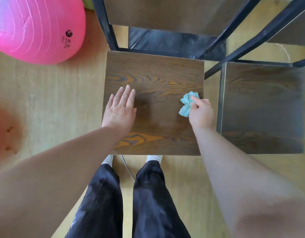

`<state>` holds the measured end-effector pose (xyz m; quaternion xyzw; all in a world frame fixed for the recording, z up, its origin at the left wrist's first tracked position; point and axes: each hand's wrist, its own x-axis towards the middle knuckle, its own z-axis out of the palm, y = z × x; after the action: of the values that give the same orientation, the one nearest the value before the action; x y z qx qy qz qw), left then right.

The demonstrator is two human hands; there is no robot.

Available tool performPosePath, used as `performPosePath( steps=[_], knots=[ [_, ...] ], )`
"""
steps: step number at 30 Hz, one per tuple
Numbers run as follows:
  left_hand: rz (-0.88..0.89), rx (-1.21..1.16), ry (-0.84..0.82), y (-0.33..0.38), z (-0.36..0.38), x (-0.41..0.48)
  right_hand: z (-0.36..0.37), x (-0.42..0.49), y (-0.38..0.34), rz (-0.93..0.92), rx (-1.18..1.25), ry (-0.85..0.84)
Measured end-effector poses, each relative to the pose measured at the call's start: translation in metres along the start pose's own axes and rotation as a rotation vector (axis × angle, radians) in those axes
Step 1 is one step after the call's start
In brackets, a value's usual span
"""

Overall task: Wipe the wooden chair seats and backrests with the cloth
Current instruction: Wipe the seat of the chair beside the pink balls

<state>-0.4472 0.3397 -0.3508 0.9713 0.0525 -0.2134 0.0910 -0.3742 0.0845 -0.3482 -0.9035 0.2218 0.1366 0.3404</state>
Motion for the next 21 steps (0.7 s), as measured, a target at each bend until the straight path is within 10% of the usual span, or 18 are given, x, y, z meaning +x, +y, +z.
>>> performPosePath(
  steps=[21],
  knots=[
    [-0.17, -0.02, -0.058, -0.085, 0.019, -0.048, 0.083, -0.056, -0.037, -0.188, -0.027, -0.23]
  ],
)
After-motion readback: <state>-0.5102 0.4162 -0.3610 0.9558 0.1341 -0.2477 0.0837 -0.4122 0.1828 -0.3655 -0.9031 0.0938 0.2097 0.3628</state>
